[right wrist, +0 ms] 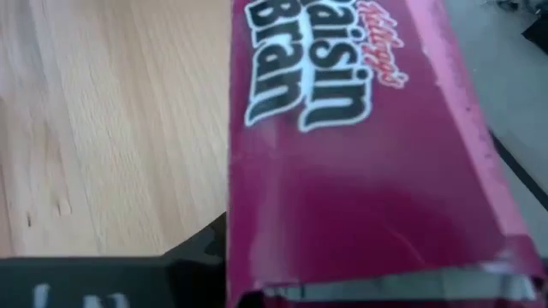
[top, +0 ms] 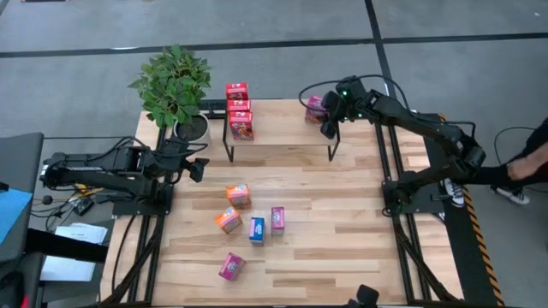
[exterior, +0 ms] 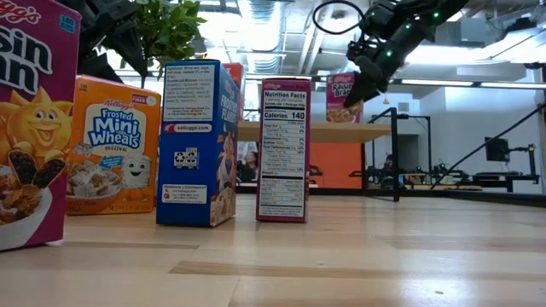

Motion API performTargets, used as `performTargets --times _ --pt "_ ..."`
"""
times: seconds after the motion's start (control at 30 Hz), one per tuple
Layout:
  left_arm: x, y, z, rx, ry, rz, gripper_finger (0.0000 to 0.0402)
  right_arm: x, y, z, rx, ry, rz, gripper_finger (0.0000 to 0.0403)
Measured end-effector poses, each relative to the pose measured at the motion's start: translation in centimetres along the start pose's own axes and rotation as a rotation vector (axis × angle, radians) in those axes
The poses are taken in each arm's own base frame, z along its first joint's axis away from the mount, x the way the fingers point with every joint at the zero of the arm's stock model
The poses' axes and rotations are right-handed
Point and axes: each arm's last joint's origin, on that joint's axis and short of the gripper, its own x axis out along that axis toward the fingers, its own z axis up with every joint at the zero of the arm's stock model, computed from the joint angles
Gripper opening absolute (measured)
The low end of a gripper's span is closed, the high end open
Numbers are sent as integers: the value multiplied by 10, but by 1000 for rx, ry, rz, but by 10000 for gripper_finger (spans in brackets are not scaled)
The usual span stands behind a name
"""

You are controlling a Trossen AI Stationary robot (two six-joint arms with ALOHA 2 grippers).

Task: Stack cereal on shelf
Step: Put the right violet cereal box on the shelf

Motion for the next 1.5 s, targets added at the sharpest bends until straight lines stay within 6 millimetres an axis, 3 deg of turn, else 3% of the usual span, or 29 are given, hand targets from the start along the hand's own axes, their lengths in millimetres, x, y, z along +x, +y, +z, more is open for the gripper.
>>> performTargets --times 0.57,0.87,1.07,1.3,1.5 --pt "0 0 0 0 0 0 321 2 -5 20 -45 -191 18 167" --pt "0 0 0 -12 -1 1 321 35 -21 76 -98 -250 94 178" --pt "0 0 0 -11 -1 2 321 64 -28 104 -216 -191 146 177" --pt "0 0 0 -5 -1 4 321 97 -18 124 -291 -141 259 173" --pt "0 1 0 -2 2 7 321 114 -13 122 -298 -105 297 183"
